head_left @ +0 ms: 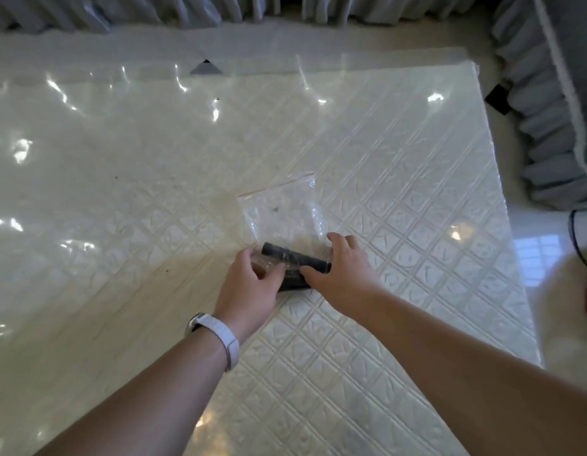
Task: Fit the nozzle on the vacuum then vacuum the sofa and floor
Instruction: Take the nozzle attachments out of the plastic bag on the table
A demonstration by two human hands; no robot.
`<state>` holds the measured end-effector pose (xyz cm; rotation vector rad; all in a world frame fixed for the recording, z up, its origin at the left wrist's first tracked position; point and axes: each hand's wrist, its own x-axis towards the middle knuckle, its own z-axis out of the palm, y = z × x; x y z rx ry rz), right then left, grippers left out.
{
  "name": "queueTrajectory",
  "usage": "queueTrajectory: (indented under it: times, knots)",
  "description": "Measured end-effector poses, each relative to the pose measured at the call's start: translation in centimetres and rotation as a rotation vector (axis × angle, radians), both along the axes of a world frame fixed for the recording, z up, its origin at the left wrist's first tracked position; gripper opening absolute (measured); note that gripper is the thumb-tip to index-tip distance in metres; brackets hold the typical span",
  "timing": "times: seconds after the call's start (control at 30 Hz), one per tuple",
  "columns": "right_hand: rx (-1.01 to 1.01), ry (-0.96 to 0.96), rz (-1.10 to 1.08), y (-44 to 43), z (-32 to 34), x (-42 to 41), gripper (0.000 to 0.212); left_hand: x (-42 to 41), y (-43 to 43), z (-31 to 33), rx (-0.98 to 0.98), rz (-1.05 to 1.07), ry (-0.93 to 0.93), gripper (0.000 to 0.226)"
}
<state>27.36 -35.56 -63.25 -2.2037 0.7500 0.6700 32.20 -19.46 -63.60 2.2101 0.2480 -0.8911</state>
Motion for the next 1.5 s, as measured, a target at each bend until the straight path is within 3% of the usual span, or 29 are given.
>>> queueTrajectory:
  times: [0.23, 0.43, 0.8, 1.1, 1.3, 1.5]
  knots:
    - [0.029, 0.03, 0.003, 0.9, -0.5, 0.2, 0.04, 0.2, -1.2, 0.4, -0.097, 0.119, 0.067, 0.034]
    - [0.029, 0.028, 0.271, 1.7, -0.7, -1.0, 0.046, 0.5, -1.7, 0.1, -0.151, 0.167, 0.073, 0.03]
    - [0.003, -0.106, 0.088, 2.1, 2.3, -2.4, 0.045, -0.3, -1.0, 2.5, -0.342, 0.221, 0.115, 0.045]
    - [0.043, -0.335, -0.034, 3.8, 15.1, -3.2, 0.052, -3.0, -1.8, 15.3, -0.687, 0.639, 0.167, 0.046]
    - [0.031, -0.453, -0.051, 6.0, 26.7, -3.1, 0.054, -2.3, -0.5, 26.9, -0.676, 0.511, 0.064, 0.009]
    - [-0.023, -0.572, 0.054, 7.9, 37.3, -3.5, 0.052, -0.9, 2.0, 37.9, -0.732, 0.402, -0.003, 0.008]
